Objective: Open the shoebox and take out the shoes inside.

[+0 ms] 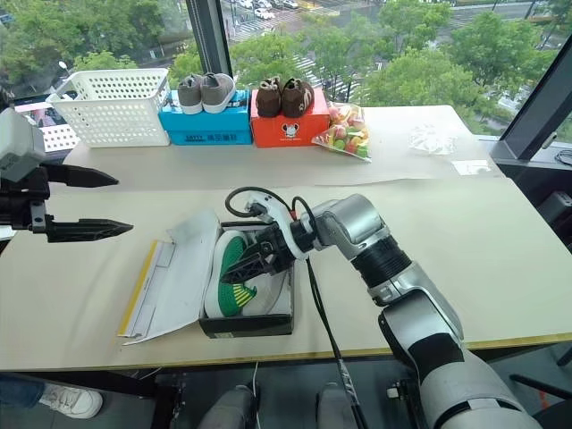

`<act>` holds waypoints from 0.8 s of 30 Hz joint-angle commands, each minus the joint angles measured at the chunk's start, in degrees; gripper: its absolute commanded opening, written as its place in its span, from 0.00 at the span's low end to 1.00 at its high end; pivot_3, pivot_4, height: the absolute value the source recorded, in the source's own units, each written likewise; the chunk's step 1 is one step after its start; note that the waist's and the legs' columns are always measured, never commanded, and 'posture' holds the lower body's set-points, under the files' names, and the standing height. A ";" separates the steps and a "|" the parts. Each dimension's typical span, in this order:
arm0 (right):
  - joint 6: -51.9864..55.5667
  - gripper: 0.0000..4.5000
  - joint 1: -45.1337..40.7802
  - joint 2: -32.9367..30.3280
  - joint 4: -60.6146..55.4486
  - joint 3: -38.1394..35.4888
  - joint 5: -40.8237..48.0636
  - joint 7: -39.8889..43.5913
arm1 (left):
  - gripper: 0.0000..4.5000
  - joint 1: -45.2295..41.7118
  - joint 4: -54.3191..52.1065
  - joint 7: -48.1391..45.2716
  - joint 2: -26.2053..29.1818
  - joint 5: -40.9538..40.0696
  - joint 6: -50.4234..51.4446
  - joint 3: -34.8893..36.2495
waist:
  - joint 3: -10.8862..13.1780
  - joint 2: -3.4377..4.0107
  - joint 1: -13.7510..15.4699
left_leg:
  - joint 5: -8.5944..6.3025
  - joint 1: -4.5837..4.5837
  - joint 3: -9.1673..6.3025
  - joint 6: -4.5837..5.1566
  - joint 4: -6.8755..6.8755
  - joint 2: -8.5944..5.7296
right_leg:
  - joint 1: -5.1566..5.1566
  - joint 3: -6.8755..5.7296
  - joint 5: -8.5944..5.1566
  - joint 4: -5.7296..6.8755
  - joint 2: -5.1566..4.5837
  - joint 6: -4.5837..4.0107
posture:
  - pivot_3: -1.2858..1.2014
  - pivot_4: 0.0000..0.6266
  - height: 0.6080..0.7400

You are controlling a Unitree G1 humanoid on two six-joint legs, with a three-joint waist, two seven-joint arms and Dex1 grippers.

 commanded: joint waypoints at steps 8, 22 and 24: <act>-15.10 1.00 -6.09 -2.90 7.73 4.77 -12.51 6.49 | 1.00 4.61 -4.68 2.96 -0.77 -0.84 1.86 7.18 | 0.01 0.01 0.01 | 0.00 0.00 -0.01 -0.01 -0.02 0.00 | -0.02 -0.01 0.00 -0.01 0.01 0.00 | 0.52 0.24 1.00; -3.96 1.00 -4.31 2.76 7.38 4.26 -9.93 12.79 | 1.00 4.33 -3.57 4.37 -1.09 -0.10 -0.80 5.18 | 0.01 0.01 -0.24 | -0.02 -0.01 -0.01 -0.04 -0.08 0.02 | -0.09 0.00 0.02 0.01 0.02 -0.05 | 0.52 0.24 1.00; -2.37 1.00 -4.92 4.03 8.24 3.31 -9.09 12.77 | 1.00 4.24 -3.34 4.35 -0.99 -0.02 -0.96 5.08 | 0.01 0.02 -0.20 | -0.02 -0.01 -0.01 -0.04 -0.08 0.02 | -0.10 0.00 0.03 0.01 0.02 -0.05 | 0.52 0.24 1.00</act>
